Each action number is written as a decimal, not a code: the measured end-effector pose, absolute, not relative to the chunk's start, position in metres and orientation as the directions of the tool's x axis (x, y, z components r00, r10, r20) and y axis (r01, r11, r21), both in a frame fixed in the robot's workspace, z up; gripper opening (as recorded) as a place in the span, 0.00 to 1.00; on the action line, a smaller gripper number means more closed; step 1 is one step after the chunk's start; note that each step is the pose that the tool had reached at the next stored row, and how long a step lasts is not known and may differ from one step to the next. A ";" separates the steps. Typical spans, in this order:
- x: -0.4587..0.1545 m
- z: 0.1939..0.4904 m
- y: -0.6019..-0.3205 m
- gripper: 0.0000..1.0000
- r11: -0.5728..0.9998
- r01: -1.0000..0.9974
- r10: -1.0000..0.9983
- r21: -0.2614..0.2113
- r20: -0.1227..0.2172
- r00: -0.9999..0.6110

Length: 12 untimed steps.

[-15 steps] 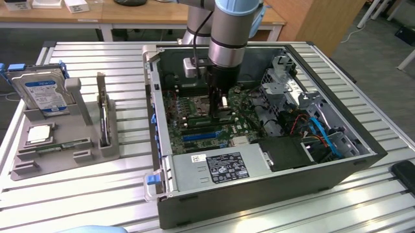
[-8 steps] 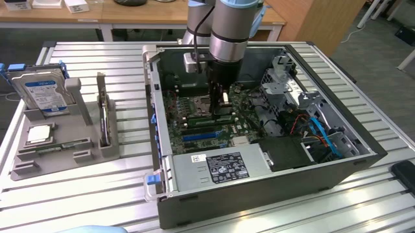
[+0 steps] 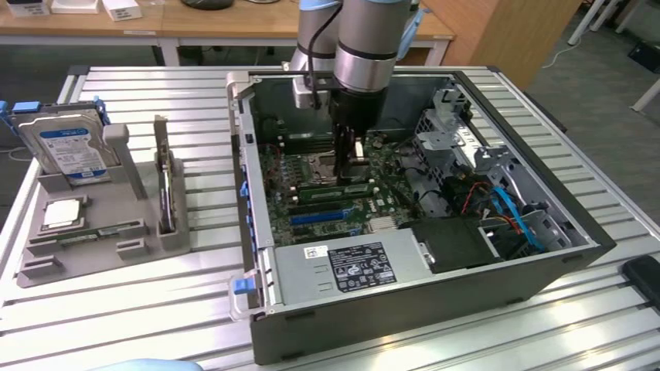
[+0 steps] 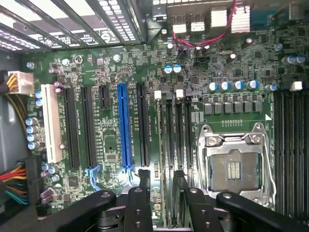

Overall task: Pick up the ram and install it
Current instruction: 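Insert the ram into the slot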

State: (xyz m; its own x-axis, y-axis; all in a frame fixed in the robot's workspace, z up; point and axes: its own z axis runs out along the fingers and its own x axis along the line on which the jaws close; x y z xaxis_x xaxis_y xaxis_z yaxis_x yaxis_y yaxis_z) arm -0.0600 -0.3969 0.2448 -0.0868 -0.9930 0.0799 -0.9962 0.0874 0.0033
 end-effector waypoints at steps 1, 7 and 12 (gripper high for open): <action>-0.060 0.246 -0.397 0.33 0.094 -0.996 -0.992 0.003 0.080 -0.094; -0.060 0.262 -0.397 0.33 0.119 -0.993 -0.990 0.003 0.080 -0.118; -0.060 0.278 -0.397 0.33 0.119 -0.993 -0.990 0.003 0.080 -0.118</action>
State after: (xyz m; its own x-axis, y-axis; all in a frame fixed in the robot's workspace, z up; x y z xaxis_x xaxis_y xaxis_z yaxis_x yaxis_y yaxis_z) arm -0.0600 -0.3969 0.2775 -0.1182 -0.9898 0.0799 -0.9929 0.1189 0.0035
